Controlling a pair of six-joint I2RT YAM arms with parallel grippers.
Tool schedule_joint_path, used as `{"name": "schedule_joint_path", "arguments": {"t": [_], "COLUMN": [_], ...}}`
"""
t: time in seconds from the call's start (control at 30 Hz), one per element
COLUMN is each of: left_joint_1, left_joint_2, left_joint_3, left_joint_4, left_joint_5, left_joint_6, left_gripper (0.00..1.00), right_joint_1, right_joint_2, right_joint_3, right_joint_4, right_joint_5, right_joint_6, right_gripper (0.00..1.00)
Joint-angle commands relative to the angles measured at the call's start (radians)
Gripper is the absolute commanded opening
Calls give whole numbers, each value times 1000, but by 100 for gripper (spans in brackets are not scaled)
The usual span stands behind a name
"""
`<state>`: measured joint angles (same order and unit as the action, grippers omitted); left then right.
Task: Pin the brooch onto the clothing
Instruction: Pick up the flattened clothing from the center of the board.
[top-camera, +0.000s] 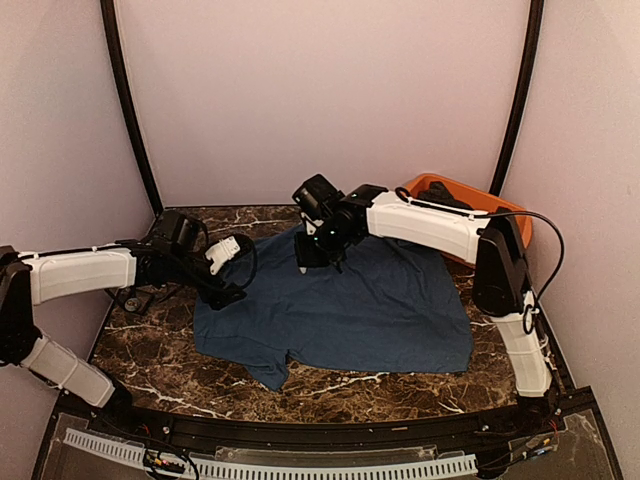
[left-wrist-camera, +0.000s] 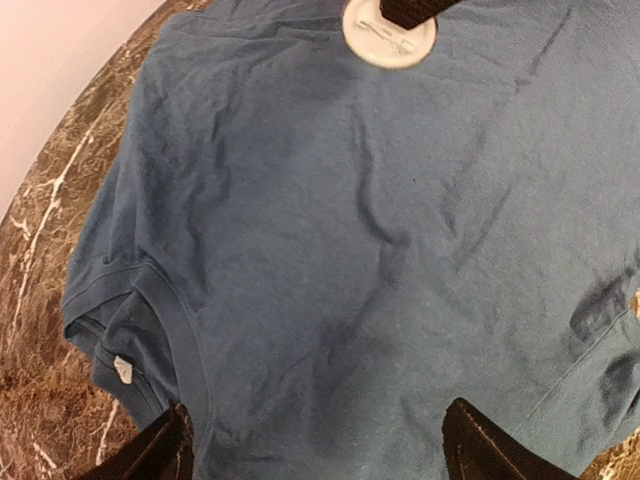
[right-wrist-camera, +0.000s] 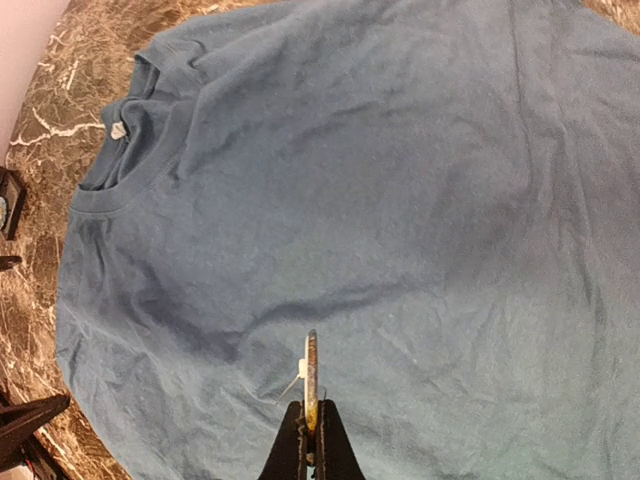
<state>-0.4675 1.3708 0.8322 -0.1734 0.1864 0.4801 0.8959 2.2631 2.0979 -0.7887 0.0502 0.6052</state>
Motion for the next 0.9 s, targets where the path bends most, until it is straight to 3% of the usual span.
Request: {"name": "schedule_joint_path", "arguments": {"t": [0.0, 0.33, 0.57, 0.87], "left_joint_1": [27, 40, 74, 98], "left_joint_2": [64, 248, 297, 345], "left_joint_3": [-13, 80, 108, 139], "left_joint_4": [11, -56, -48, -63], "left_joint_5": [129, 239, 294, 333], "left_joint_6": [116, 236, 220, 192], "left_gripper": [85, 79, 65, 59], "right_joint_1": [-20, -22, -16, -5], "right_joint_2": [-77, -91, -135, -139], "right_joint_3": [-92, -139, -187, -206], "right_joint_4": [82, 111, 121, 137], "right_joint_5": [6, -93, -82, -118], "right_joint_6": [61, 70, 56, 46], "right_gripper": [0, 0, 0, 0]}}
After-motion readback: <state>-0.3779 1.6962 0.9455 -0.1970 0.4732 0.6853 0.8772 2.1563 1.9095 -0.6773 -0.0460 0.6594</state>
